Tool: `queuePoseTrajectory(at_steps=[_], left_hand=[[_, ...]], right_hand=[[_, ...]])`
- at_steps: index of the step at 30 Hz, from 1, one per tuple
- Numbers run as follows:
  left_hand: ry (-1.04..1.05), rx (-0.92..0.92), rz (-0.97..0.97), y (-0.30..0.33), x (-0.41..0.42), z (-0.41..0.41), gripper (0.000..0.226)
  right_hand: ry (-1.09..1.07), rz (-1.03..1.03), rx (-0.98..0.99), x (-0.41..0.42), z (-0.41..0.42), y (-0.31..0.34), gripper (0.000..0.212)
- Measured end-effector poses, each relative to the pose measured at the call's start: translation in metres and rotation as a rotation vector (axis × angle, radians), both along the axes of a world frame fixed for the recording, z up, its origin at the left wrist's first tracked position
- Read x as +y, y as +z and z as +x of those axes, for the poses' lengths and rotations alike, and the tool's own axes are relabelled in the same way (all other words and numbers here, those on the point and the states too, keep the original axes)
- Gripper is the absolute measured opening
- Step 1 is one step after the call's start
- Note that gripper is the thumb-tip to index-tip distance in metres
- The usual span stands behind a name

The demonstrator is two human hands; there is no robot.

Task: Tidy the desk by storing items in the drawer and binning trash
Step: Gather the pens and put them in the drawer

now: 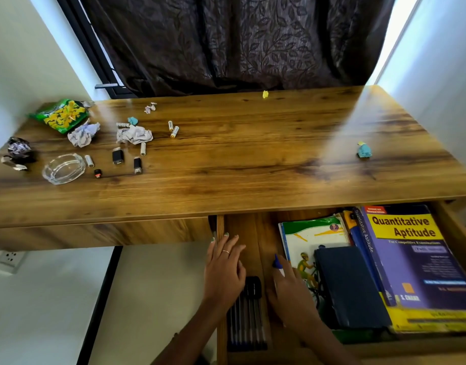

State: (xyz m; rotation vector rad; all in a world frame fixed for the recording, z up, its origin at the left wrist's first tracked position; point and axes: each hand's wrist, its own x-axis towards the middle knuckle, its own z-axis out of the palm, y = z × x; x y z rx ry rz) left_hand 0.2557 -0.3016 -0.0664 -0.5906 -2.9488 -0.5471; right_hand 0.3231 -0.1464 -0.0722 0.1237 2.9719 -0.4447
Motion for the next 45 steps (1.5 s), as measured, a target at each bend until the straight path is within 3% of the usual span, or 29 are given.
queuePoseTrajectory(at_steps=[3, 6, 11, 15, 20, 29, 37, 41, 43, 45], left_hand=[[-0.001, -0.006, -0.009, 0.001, -0.001, 0.001, 0.042], [-0.007, 0.002, 0.001, 0.002, -0.001, 0.003, 0.041], [-0.003, 0.004, 0.009, 0.0, -0.001, 0.003, 0.04], [0.002, -0.005, 0.01, -0.001, -0.002, 0.002, 0.041], [0.005, -0.013, 0.009, -0.004, -0.002, 0.002, 0.037], [-0.008, -0.021, -0.034, -0.002, -0.001, 0.003, 0.036], [-0.242, -0.122, -0.056, -0.004, -0.013, 0.069, 0.042], [-0.322, -0.171, -0.145, -0.002, -0.026, 0.084, 0.048], [-0.357, -0.136, -0.22, -0.003, -0.025, 0.083, 0.055], [-0.454, 0.019, -0.262, -0.008, -0.018, 0.084, 0.048]], right_hand=[[0.046, 0.007, 0.054, 0.003, -0.024, -0.008, 0.044], [0.071, 0.103, -0.032, 0.007, -0.036, -0.012, 0.049], [0.083, 0.154, -0.024, 0.009, -0.015, -0.022, 0.041], [0.043, 0.137, 0.0, 0.01, 0.0, -0.032, 0.057], [0.034, 0.19, 0.069, 0.01, 0.001, -0.033, 0.06], [0.032, 0.02, 0.259, 0.016, 0.029, -0.019, 0.047], [0.225, 0.061, 0.451, 0.052, 0.085, -0.017, 0.043], [0.186, 0.055, 0.467, 0.056, 0.086, -0.013, 0.059], [0.183, 0.066, 0.451, 0.054, 0.085, -0.015, 0.059], [0.171, 0.044, 0.435, 0.054, 0.083, -0.016, 0.055]])
